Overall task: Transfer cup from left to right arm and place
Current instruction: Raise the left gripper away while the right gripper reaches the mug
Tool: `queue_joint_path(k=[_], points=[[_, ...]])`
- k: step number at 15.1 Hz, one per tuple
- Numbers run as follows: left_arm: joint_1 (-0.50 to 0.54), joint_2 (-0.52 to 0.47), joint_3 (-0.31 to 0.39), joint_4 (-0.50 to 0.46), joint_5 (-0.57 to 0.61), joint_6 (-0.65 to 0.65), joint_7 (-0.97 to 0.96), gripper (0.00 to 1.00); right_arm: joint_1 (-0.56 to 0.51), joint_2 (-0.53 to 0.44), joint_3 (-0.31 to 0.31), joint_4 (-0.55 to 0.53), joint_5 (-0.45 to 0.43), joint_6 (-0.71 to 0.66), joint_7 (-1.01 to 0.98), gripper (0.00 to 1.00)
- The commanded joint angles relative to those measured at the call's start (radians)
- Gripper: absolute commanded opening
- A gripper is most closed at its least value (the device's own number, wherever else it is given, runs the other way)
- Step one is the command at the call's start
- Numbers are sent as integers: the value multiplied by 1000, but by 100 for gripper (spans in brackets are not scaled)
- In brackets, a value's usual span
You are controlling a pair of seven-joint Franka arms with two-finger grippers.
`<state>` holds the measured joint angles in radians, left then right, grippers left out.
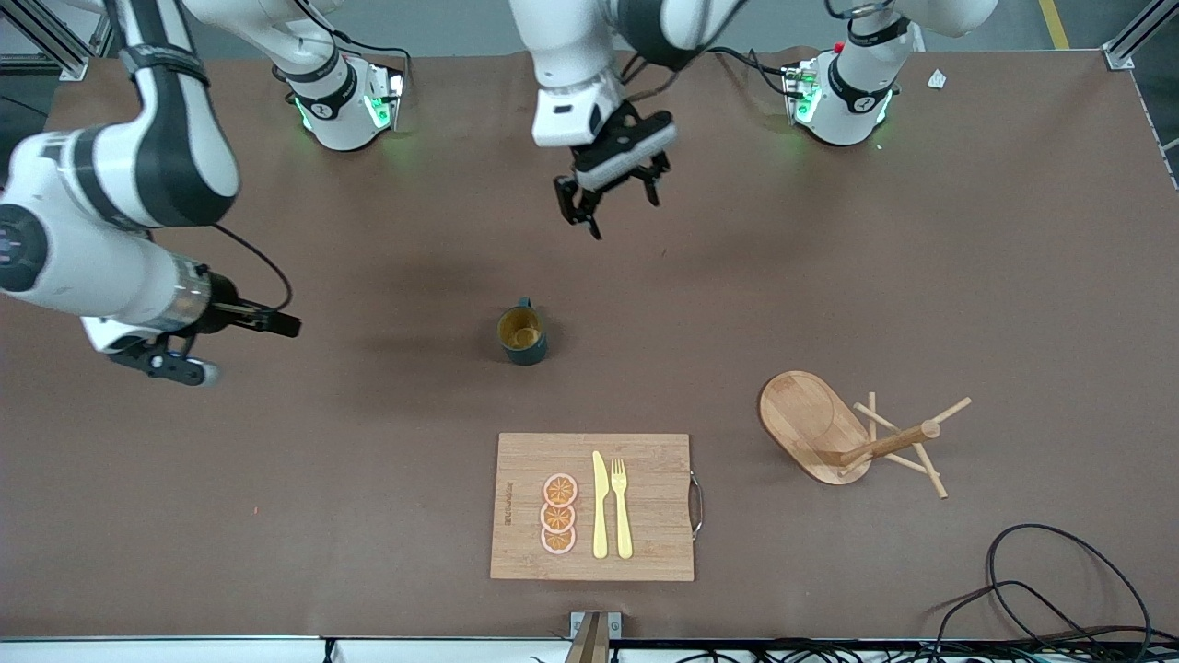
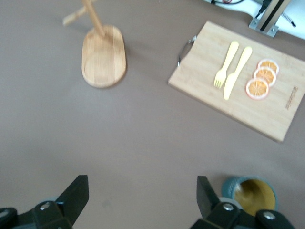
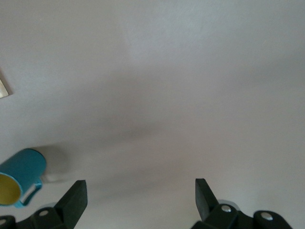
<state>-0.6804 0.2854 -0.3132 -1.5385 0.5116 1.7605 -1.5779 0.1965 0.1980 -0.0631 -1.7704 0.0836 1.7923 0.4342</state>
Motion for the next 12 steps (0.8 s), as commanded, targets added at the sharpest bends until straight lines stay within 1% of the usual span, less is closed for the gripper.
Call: queue_joint_path(k=[1,4,7,10,12], points=[[114,-11,-6,73,-88,-12,192,100,90,-29,-7,-50,12,50,151,100],[240,-15,-10,115,-172,-12,398,100,168,-25,-7,-63,12,99,280,100],[364,-28,-10,115,-229,-12,592,100,263,-8,-7,-112,12,203,402,100],[478,-51,-14,115,-257,-13,800,100,352,27,-7,-156,10,298,400,100],[537,-58,-12,115,-280,-54,903,100,406,64,-7,-172,4,366,390,100]])
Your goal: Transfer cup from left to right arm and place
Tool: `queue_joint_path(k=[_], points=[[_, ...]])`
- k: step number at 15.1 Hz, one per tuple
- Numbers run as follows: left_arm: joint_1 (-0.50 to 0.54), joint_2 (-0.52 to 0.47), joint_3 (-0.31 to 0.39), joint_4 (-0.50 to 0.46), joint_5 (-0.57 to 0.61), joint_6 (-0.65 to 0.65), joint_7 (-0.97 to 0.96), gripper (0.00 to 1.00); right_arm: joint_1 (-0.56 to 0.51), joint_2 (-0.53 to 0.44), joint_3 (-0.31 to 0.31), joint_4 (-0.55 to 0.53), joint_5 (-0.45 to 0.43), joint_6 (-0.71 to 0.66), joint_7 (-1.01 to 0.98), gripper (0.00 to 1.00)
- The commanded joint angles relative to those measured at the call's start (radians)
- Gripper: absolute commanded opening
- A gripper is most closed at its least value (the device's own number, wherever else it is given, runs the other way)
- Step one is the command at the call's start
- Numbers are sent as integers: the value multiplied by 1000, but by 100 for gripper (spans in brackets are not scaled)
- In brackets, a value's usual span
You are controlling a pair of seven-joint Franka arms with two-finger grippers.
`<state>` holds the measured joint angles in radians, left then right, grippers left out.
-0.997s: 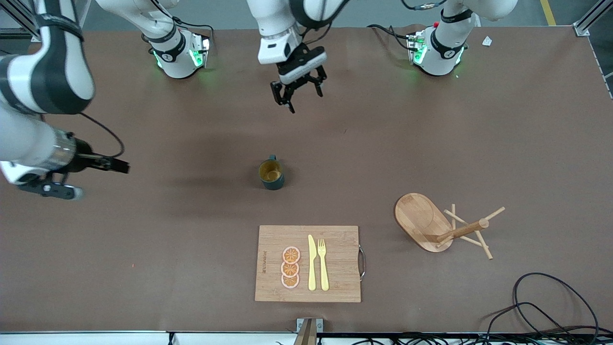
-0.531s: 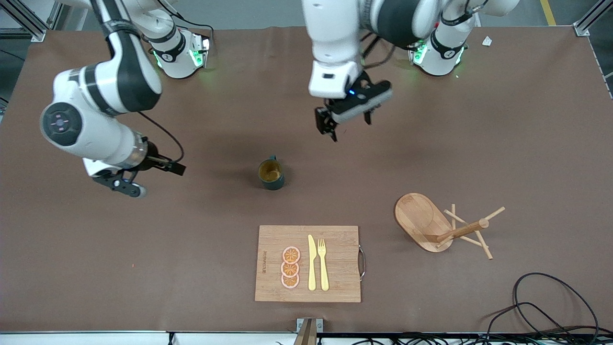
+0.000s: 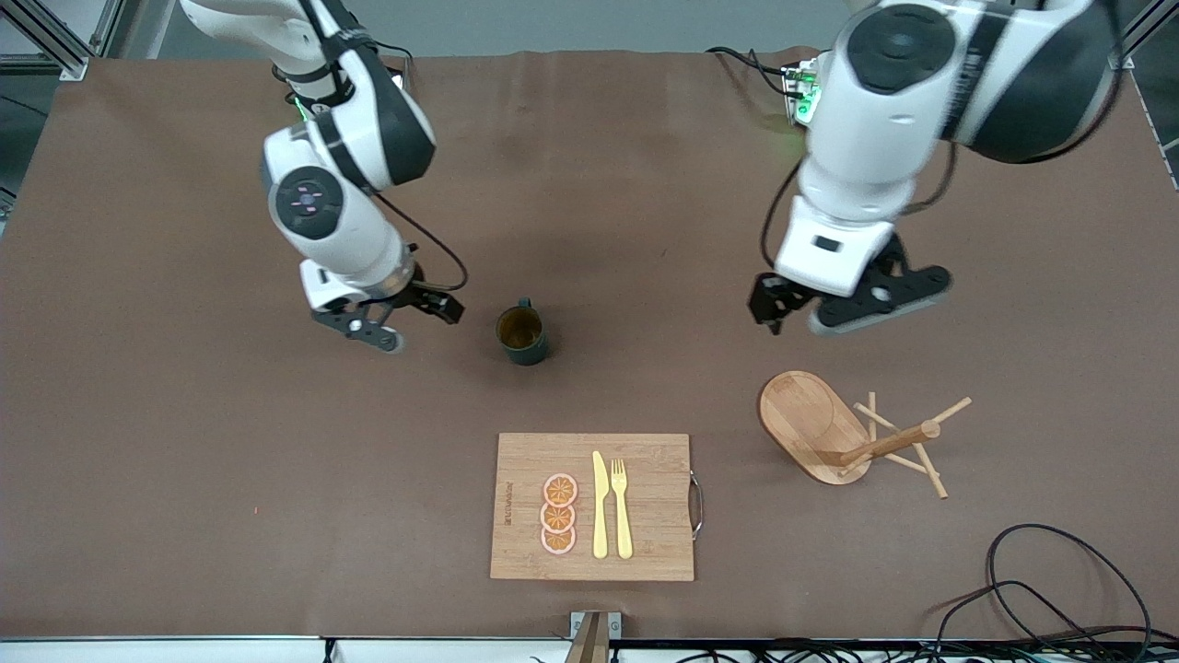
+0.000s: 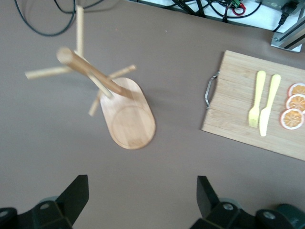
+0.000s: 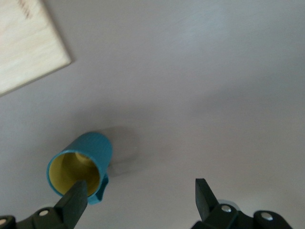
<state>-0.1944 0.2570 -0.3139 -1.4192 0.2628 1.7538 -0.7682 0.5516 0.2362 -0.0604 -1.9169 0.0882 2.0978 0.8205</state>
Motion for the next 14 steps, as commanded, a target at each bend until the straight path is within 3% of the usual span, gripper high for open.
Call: queue_joint_path(k=[1,6,8,14], points=[[81,-31,-13,0,-33,-80,128,100,82,52,-10,-24,-5,85,-3,100],[167,-64,-11,32,-39,-181,269,100,137,141,-10,-22,-7,218,-38,100],[194,-96,2,32,-101,-181,376,100,137,150,-10,-21,-7,235,-38,100],[158,-179,199,6,-257,-259,587,100,142,175,-10,-22,-7,237,-38,100]])
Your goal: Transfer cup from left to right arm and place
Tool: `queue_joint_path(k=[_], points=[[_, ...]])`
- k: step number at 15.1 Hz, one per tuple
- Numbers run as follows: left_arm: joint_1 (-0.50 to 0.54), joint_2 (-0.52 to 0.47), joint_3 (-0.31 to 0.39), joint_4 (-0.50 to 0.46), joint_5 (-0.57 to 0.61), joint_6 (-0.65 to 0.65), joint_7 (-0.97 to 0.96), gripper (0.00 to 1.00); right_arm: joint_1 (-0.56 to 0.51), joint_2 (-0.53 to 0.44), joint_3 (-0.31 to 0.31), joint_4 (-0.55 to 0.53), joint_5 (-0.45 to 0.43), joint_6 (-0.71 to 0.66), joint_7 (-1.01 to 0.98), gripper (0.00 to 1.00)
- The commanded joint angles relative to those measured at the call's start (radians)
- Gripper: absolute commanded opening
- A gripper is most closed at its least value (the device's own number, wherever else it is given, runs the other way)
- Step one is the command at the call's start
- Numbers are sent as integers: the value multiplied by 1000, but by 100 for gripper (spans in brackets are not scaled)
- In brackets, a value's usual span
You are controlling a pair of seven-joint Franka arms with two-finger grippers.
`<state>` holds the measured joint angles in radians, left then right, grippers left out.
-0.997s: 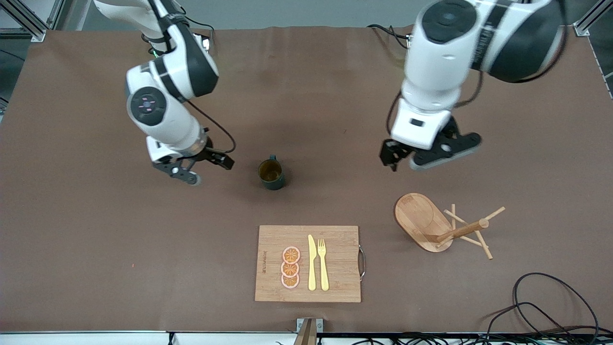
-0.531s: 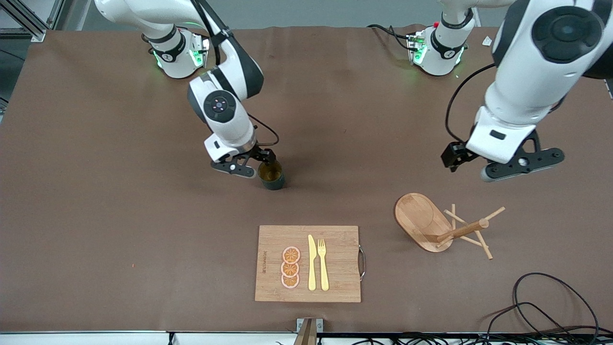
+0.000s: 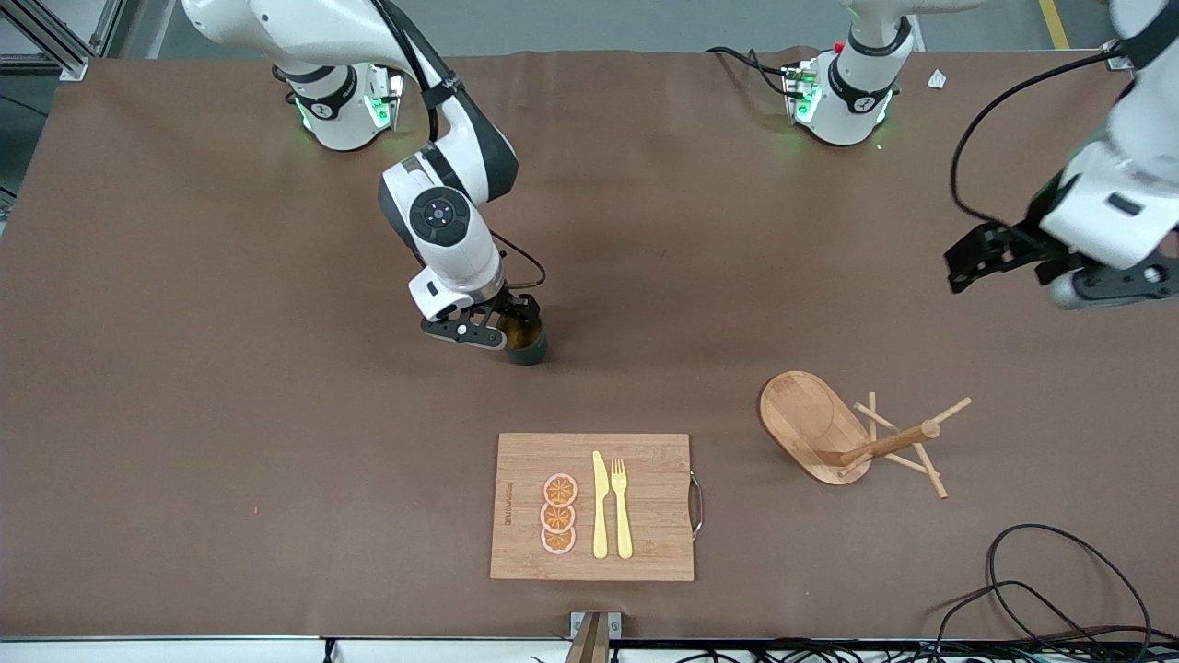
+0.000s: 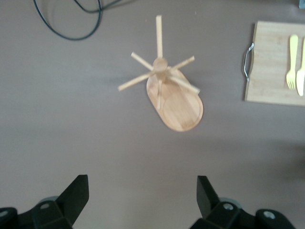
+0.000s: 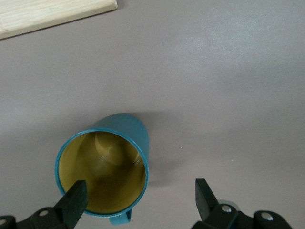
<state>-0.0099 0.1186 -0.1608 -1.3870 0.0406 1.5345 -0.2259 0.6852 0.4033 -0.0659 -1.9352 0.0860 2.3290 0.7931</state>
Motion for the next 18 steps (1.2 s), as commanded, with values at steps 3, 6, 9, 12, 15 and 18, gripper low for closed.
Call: queue_joint_path(k=[3,6,9,12,15,18], points=[[-51,-82,96,-78,-34,-37,56,100,28,29,-6,-4,-6,9,-12,97],[-47,-102,113,-98,-34,-34,97,100,28,37,-5,-4,-43,13,-18,41],[-38,-112,115,-106,-31,-34,97,100,24,37,-6,-4,-42,6,-12,1],[-41,-114,110,-107,-25,-36,97,100,16,37,-6,-2,-43,6,-84,1],[-41,-114,109,-107,-22,-36,97,100,-12,32,-6,1,-43,-23,-301,1],[-42,-114,106,-102,-22,-36,97,100,-77,-3,-11,-1,-45,-86,-512,1]])
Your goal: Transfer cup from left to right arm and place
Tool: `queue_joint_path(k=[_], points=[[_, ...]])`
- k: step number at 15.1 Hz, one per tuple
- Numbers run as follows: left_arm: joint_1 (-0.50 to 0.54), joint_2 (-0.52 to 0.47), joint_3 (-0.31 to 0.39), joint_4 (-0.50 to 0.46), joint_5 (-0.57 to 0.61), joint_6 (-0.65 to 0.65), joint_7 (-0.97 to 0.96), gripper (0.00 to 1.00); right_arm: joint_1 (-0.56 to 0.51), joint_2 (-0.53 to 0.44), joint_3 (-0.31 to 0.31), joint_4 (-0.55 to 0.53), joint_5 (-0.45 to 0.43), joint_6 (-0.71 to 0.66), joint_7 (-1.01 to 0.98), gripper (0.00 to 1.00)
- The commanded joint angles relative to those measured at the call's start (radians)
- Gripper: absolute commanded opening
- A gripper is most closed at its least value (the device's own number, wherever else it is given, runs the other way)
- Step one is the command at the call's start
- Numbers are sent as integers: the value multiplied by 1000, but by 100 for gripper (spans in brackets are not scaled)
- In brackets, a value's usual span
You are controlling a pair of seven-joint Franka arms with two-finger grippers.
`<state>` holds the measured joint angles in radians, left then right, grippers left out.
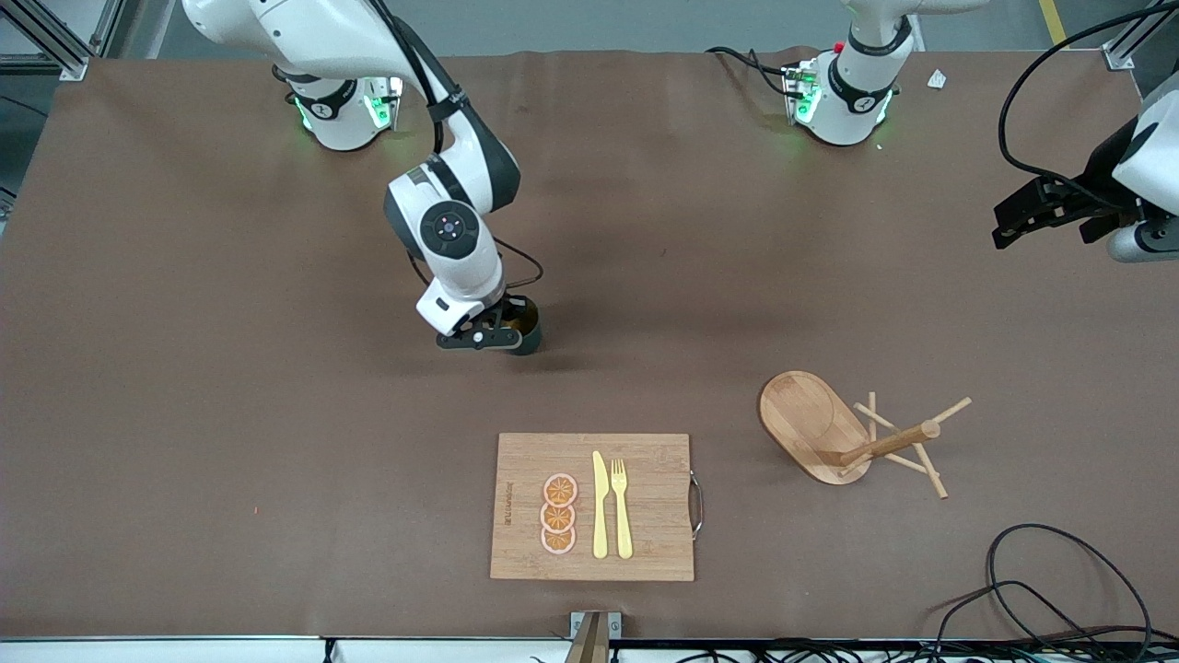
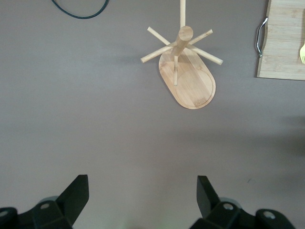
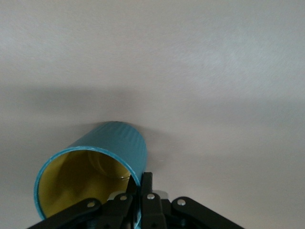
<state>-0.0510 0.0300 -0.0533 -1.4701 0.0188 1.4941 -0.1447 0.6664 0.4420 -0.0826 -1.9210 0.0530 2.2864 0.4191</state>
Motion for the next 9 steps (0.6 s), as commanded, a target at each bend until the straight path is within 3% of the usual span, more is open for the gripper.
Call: queue_joint_path(k=[1,9], points=[[-1,-25,-2,-18,0,5,16,100,-88,-60,6,-18,-12,-62,-211,1],[-7,-42,-3,-15,-2,3,1,100,-480,-160,4,-29,-21,-168,-1029,1]])
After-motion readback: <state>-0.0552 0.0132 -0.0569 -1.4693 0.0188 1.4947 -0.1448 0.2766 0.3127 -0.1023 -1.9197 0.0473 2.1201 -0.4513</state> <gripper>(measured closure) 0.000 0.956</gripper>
